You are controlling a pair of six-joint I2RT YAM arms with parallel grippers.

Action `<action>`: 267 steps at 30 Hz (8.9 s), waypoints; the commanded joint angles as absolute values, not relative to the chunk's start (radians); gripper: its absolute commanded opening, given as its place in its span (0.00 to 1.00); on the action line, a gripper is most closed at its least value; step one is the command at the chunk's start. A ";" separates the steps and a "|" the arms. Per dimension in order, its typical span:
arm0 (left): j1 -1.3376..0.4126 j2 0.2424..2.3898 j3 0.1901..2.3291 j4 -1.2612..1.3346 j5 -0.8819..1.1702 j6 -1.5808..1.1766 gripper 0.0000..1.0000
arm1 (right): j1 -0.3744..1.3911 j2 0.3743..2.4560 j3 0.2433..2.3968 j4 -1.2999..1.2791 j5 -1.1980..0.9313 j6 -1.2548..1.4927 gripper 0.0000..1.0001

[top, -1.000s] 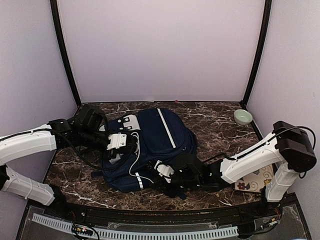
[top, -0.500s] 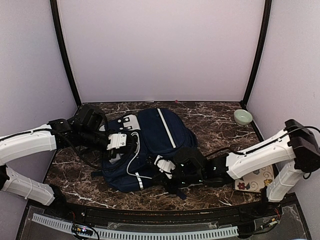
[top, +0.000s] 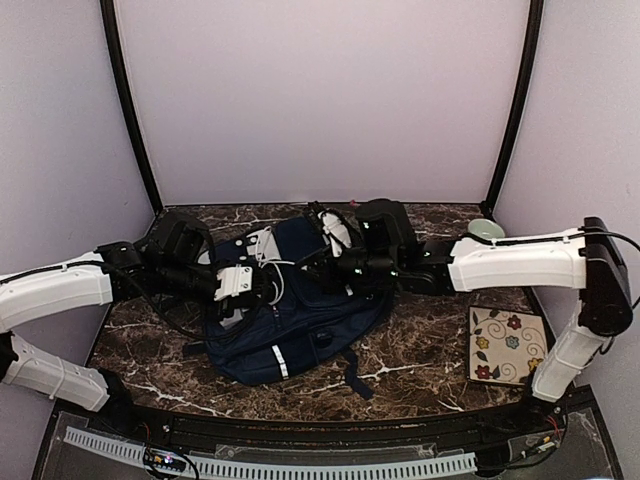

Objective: Pack the student bag
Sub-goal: Pick up the charger from the center of the board, then adjust the student bag at the center of the board, then pass from the right arm to the left, then adjust the charger in the lower front pocket of the bag.

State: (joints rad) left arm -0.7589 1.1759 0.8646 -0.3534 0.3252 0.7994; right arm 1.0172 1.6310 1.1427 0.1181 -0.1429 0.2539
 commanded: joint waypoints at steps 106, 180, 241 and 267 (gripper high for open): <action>-0.663 0.792 0.816 -0.461 -0.629 -0.454 0.83 | 0.974 2.246 1.629 -0.280 -0.713 0.540 0.02; -0.621 1.134 0.657 -0.011 0.350 -0.053 0.00 | 0.846 1.818 1.542 -0.388 -0.586 0.442 0.65; -0.801 1.157 0.852 -0.349 -0.026 -0.554 0.55 | 0.973 2.263 1.650 -0.085 -0.724 0.660 0.00; -0.865 1.273 0.893 -0.497 -0.078 -0.578 0.42 | 0.946 2.211 1.571 -0.036 -0.702 0.660 0.00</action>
State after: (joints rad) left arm -0.8440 1.2381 0.9104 -0.3931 -0.0624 -0.5621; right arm 0.9489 2.1544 1.6154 -0.0319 -0.7479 0.6682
